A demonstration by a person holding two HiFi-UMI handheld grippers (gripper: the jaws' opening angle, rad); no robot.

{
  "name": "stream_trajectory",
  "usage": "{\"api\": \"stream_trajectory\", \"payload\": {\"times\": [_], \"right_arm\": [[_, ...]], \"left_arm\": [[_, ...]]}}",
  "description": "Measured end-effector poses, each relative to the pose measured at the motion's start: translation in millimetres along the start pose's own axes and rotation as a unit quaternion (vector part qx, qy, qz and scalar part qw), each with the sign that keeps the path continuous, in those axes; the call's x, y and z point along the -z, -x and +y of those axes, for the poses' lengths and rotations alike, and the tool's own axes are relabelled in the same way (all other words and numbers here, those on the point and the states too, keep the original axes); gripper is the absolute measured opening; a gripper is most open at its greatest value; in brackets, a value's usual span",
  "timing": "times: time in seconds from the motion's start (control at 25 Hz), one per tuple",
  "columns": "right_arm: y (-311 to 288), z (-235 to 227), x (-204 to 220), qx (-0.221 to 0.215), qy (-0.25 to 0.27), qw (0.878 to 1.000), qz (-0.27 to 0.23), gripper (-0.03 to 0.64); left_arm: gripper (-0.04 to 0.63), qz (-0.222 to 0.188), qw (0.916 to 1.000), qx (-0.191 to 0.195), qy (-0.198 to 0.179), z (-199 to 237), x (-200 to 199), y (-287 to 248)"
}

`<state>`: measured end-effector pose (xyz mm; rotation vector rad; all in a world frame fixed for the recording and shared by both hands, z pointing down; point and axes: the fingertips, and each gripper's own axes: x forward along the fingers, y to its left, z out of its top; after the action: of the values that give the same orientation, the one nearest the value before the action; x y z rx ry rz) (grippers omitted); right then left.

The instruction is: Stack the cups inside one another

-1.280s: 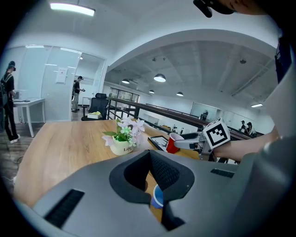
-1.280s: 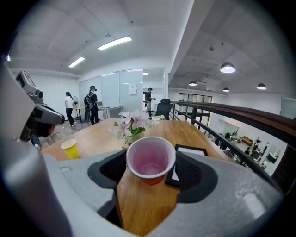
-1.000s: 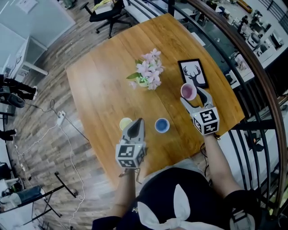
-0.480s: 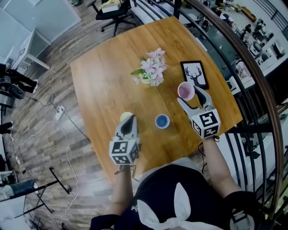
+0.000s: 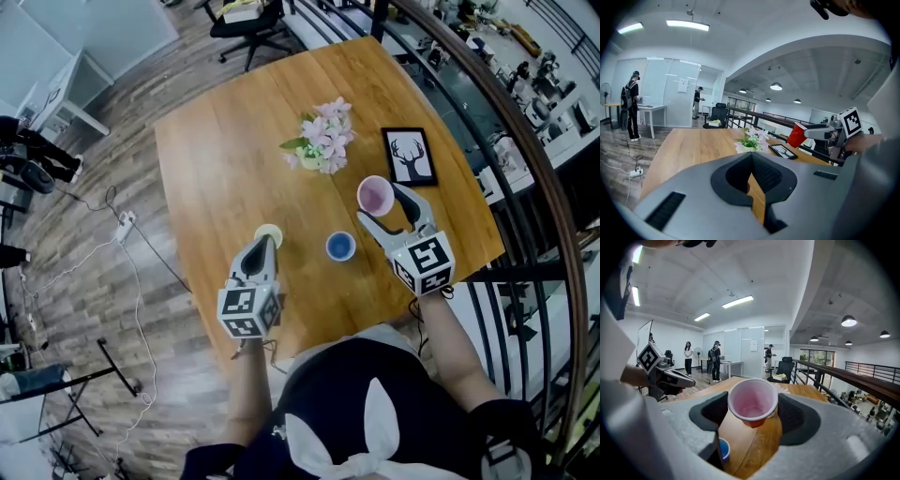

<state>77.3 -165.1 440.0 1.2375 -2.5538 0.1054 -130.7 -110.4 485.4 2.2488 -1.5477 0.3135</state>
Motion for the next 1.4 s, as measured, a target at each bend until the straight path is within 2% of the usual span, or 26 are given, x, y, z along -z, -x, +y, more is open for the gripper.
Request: {"api": "stream_trajectory", "payload": {"times": [0.52, 0.96, 1.4], "right_arm": [[-5.3, 45.4, 14.8, -0.061, -0.002, 0.998, 0.016, 0.326], [-15.2, 75.1, 57.2, -0.114, -0.004, 0.991, 0.073, 0.327], [-23.6, 90.9, 99.3, -0.143, 0.005, 0.982, 0.123, 0.327]], "left_arm": [[0.011, -0.009, 0.9999, -0.009, 0.01, 8.1, -1.9, 1.4], [0.011, 0.003, 0.9997, -0.018, 0.015, 15.8, 9.6, -1.3], [0.011, 0.011, 0.9993, -0.025, 0.024, 19.6, 18.0, 0.9]]}}
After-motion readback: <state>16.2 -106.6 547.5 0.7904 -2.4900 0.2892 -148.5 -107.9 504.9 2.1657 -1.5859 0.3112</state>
